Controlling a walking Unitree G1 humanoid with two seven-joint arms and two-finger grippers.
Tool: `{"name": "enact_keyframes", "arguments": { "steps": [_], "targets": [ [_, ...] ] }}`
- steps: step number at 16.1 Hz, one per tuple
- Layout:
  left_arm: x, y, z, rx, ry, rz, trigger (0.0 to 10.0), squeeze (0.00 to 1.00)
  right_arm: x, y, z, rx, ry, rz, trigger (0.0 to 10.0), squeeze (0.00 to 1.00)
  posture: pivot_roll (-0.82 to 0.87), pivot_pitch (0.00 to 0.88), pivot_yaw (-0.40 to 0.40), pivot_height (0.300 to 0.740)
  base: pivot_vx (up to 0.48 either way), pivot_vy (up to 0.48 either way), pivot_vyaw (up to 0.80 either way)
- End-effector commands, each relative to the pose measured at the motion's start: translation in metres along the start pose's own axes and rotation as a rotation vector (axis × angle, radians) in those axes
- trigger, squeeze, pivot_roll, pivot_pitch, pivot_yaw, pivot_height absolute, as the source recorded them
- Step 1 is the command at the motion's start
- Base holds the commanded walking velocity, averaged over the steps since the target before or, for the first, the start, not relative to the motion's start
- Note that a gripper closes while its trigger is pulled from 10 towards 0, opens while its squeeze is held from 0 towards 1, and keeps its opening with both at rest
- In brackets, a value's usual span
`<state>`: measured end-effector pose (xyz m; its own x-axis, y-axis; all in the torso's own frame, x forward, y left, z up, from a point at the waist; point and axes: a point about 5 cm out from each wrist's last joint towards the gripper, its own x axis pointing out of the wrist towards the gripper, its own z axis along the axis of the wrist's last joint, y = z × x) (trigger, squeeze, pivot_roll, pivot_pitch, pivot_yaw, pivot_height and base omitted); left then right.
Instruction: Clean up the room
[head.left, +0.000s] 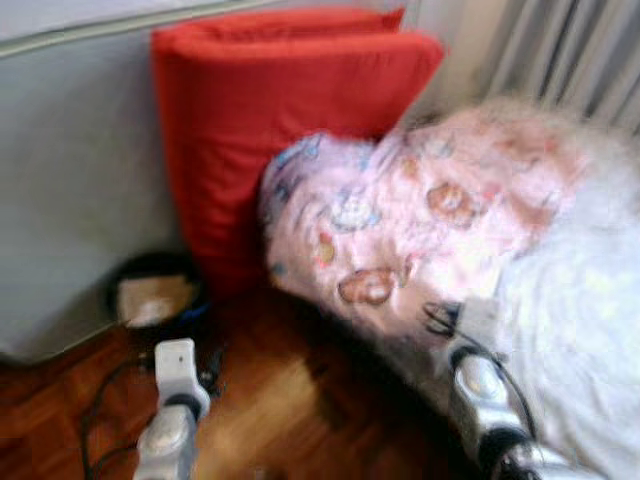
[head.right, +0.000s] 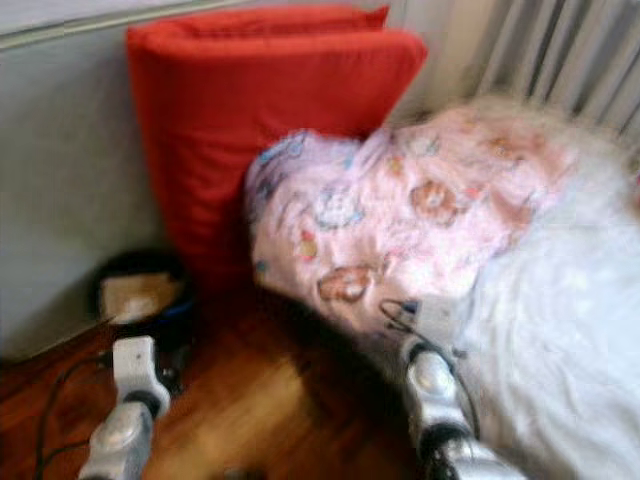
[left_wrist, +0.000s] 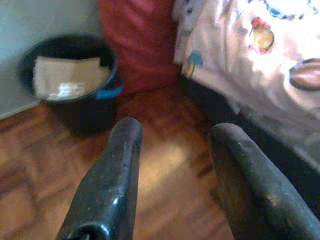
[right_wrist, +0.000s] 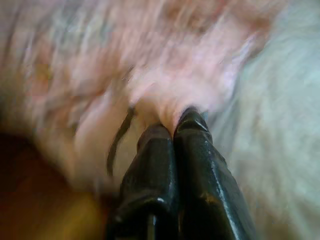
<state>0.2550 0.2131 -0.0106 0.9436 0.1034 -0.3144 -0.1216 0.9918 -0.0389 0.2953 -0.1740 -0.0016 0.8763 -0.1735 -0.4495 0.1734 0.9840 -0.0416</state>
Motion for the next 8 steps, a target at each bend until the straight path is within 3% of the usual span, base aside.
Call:
{"name": "enact_keyframes", "arguments": {
  "steps": [1,2,8],
  "targets": [
    [0.002,-0.001,0.002,0.010,0.001,-0.008,10.0,0.00,-0.003,0.003,-0.015,-0.053,0.090,0.033,10.0,0.00,0.06,0.076,-0.050,0.740,0.000,0.000,0.00],
    [0.002,-0.001,0.002,0.010,0.002,-0.009,10.0,0.00,-0.008,0.009,-0.029,-0.075,0.171,0.080,10.0,0.00,0.06,0.076,-0.050,0.740,0.000,0.000,0.00],
    [0.001,-0.003,-0.001,0.021,0.017,-0.014,10.0,0.00,-0.007,0.013,-0.029,-0.103,0.203,0.111,10.0,0.00,0.06,0.075,-0.050,0.740,0.000,0.000,0.00]
  ]
}}
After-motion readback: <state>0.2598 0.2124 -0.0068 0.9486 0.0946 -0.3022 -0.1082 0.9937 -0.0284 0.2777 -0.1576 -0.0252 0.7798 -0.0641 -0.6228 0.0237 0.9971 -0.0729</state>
